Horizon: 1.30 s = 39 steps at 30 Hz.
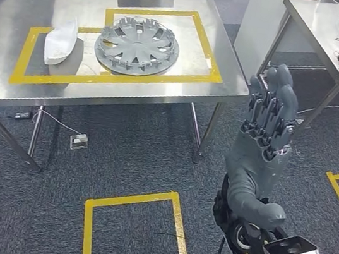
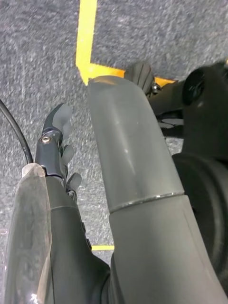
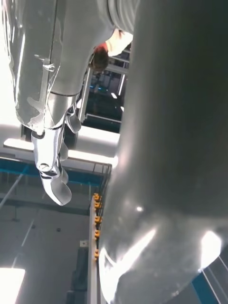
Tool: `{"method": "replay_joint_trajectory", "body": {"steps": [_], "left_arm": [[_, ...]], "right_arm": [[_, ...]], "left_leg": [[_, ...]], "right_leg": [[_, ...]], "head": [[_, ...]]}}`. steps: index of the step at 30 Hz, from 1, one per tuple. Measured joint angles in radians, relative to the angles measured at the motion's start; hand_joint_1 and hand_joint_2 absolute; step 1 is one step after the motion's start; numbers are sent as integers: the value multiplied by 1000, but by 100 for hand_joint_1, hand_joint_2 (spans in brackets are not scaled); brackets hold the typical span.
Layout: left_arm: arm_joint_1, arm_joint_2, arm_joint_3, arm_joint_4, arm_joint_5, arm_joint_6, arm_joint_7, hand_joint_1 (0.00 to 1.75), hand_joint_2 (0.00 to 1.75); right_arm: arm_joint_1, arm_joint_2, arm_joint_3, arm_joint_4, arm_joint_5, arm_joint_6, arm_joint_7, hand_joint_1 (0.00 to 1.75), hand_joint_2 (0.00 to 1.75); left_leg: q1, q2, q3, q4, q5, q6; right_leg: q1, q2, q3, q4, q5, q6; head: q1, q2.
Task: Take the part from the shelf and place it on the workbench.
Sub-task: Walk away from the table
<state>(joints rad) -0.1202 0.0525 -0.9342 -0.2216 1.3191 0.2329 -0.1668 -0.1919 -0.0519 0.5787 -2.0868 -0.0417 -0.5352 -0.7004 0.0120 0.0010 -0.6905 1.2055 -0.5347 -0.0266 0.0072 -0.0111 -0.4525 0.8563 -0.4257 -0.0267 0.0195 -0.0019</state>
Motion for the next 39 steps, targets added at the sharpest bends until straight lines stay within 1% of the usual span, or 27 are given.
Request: {"method": "replay_joint_trajectory", "body": {"steps": [1,2,4,5,6,9,10,12,14,15,16,17,19,20,21,22,26,29,30,32,33,34,35,36,37,38,39], "left_arm": [[1,0,0,0,1,2,-1,0,0],[1,0,0,0,2,3,-1,0,0],[1,-1,0,0,3,5,-1,0,0],[0,-1,0,0,3,6,-2,0,0],[0,-1,0,0,4,6,-2,0,0],[0,0,0,0,6,5,-6,0,0],[0,1,0,0,7,5,-8,0,0],[1,3,0,0,8,2,-11,0,0],[1,5,0,0,8,-3,-13,0,0],[2,5,0,0,8,-6,-14,0,0],[2,6,0,0,7,-8,-13,0,0],[3,6,0,0,7,-10,-13,0,0],[3,5,0,0,8,-15,-12,0,0],[3,5,0,0,9,-16,-12,0,0],[3,5,0,0,10,-16,-12,0,0],[3,6,0,0,12,-17,-12,0,0],[5,9,0,0,19,-16,-11,0,0],[4,9,0,0,21,-15,-7,0,0],[4,9,0,0,22,-15,-4,0,0],[5,10,0,0,22,-14,-2,0,0],[5,11,0,0,22,-14,-1,0,0],[5,11,0,0,22,-14,-1,0,0],[5,11,0,0,23,-13,-1,0,0],[6,10,0,0,23,-14,-1,0,0],[6,10,0,0,23,-14,-1,0,0],[7,14,0,0,23,-14,-1,0,0],[7,17,0,1,23,-14,0,0,0]], "right_arm": [[0,0,0,1,0,3,0,0,0],[0,0,0,2,0,6,0,0,0],[0,0,0,3,0,9,1,0,0],[-1,0,0,4,2,9,2,0,0],[-3,0,0,6,8,10,4,0,0],[-11,-2,1,21,36,14,21,0,0],[-16,-5,0,28,51,19,37,0,0],[-28,-12,-1,43,94,39,90,0,0],[-40,-18,-4,62,146,65,150,0,0],[-43,-22,-6,72,168,79,175,0,0],[-46,-25,-9,82,184,92,192,0,0],[-50,-28,-14,91,197,104,205,0,0],[-60,-33,-22,105,219,128,225,0,0],[-66,-35,-26,110,228,137,232,0,0],[-71,-37,-30,116,236,144,239,0,0],[-75,-38,-33,122,242,148,245,0,0],[-78,-47,-48,143,254,155,271,0,0],[-76,-56,-60,149,233,155,290,0,0],[-76,-60,-65,150,225,155,294,0,0],[-72,-70,-74,152,218,154,297,0,0],[-69,-75,-77,154,217,154,298,0,0],[-65,-80,-79,156,217,154,299,0,0],[-62,-84,-81,158,217,154,300,0,0],[-59,-88,-83,159,217,154,300,0,0],[-59,-91,-85,161,217,154,301,0,0],[-57,-93,-86,163,217,154,301,0,0],[-56,-95,-87,164,217,154,301,0,0]], "left_leg": [[7,0,4,14,11,-8],[14,1,32,-19,38,-15],[26,2,129,-167,84,-31],[28,-2,166,-227,95,-30],[27,-6,186,-263,95,-26],[22,-13,180,-267,90,9],[21,-12,177,-266,92,19],[18,-10,172,-269,98,34],[12,-8,163,-269,104,43],[8,-8,159,-269,107,47],[5,-9,157,-268,108,49],[2,-10,156,-268,110,49],[-1,-12,157,-267,112,48],[-2,-13,156,-266,113,45],[-4,-13,153,-264,115,42],[-6,-12,149,-261,114,43],[-11,-8,144,-260,115,56],[-7,-1,179,-329,145,66],[-3,4,197,-361,158,67],[4,15,217,-394,171,63],[6,21,219,-396,171,59],[9,26,220,-393,168,53],[14,31,219,-387,162,45],[21,36,218,-375,154,34],[28,41,216,-357,142,21],[32,45,210,-335,128,7],[37,49,203,-308,112,-6]], "right_leg": [[-3,0,-9,4,4,4],[-8,0,-18,10,7,8],[-16,1,-38,33,5,21],[-17,2,-46,45,2,28],[-17,2,-53,56,0,35],[-20,6,-66,76,-2,54],[-23,7,-75,93,-15,58],[-26,7,-115,186,-73,63],[-26,8,-179,336,-144,64],[-26,8,-200,388,-161,64],[-26,8,-202,402,-158,61],[-25,8,-183,372,-135,58],[-22,9,-107,228,-67,47],[-18,9,-74,160,-43,43],[-15,9,-54,115,-32,40],[-14,10,-47,92,-31,41],[-18,13,-48,77,-27,53],[-21,15,-40,62,-22,61],[-20,16,-51,85,-34,64],[-24,16,-113,199,-85,72],[-30,16,-153,267,-107,78],[-38,15,-183,312,-114,85],[-46,14,-196,320,-101,94],[-57,8,-186,283,-67,106],[-68,-3,-161,219,-28,120],[-73,-15,-140,169,-1,133],[-76,-22,-126,133,13,134]], "head": [[-2,0],[-3,0],[-7,0],[-8,0],[-7,0],[0,0],[4,0],[15,0],[25,0],[28,0],[31,0],[33,0],[39,0],[40,0],[41,0],[40,0],[24,0],[10,0],[10,0],[15,0],[18,0],[20,0],[21,0],[23,0],[23,0],[26,0],[28,0]]}}
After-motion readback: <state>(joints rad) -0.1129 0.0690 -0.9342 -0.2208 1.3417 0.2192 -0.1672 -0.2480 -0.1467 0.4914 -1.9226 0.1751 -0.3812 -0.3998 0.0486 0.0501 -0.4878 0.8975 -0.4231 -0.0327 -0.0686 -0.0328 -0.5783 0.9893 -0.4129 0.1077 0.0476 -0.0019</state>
